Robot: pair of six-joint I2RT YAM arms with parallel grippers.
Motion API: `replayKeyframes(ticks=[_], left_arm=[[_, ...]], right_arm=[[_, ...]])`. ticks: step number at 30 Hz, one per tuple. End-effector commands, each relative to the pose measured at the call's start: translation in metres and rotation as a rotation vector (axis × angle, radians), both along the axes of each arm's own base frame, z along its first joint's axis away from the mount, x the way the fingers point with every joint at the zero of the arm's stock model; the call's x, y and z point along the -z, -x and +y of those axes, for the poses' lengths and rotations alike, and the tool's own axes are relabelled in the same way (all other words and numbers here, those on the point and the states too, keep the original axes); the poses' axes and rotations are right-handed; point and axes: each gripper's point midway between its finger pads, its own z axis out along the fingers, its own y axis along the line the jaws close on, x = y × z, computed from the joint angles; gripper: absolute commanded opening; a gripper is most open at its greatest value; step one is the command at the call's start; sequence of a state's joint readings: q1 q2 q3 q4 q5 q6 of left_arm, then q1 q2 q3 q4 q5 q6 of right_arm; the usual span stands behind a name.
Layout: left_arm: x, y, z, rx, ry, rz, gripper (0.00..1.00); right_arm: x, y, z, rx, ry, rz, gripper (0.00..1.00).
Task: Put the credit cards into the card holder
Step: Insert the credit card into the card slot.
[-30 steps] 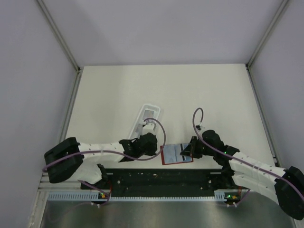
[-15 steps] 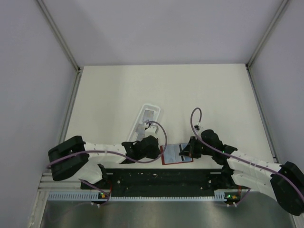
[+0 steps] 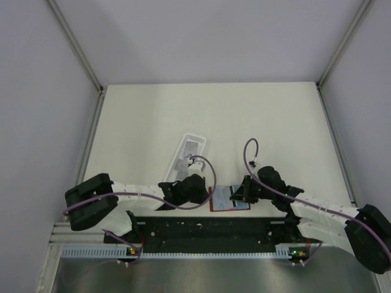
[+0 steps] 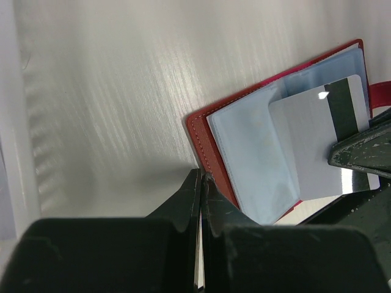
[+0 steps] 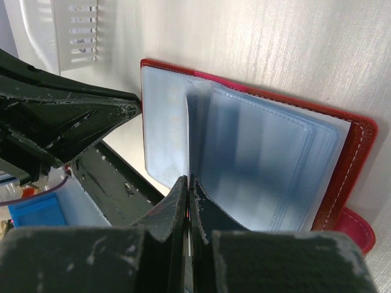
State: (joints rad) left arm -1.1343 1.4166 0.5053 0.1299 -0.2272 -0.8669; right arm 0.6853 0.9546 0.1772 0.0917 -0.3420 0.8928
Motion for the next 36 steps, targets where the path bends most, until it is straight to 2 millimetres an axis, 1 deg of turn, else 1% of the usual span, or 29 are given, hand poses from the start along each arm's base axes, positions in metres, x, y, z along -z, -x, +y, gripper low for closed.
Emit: replayKeyframes(ticks=[1,17,21,27,31,36], left_arm=[[0.008,0.004,0.002,0.007,-0.030,0.022,0.00],[0.009,0.005,0.003,0.007,-0.037,0.025,0.00],[0.010,0.005,0.004,0.007,-0.040,0.027,0.00],[0.009,0.004,0.003,0.003,-0.037,0.024,0.00],[0.009,0.005,0.004,0.005,-0.038,0.026,0.00],[0.009,0.004,0.003,0.005,-0.035,0.025,0.00]], right_arm=[[-0.009,-0.007,0.008,-0.013,-0.030,-0.035,0.00],[-0.002,-0.016,0.008,-0.021,0.000,-0.067,0.00],[0.005,-0.021,0.000,0.012,0.048,-0.081,0.00],[0.004,-0.029,-0.010,0.078,0.083,-0.111,0.00],[0.006,-0.028,-0.014,0.107,0.076,-0.104,0.00],[0.009,-0.024,-0.011,0.094,0.056,-0.088,0.00]])
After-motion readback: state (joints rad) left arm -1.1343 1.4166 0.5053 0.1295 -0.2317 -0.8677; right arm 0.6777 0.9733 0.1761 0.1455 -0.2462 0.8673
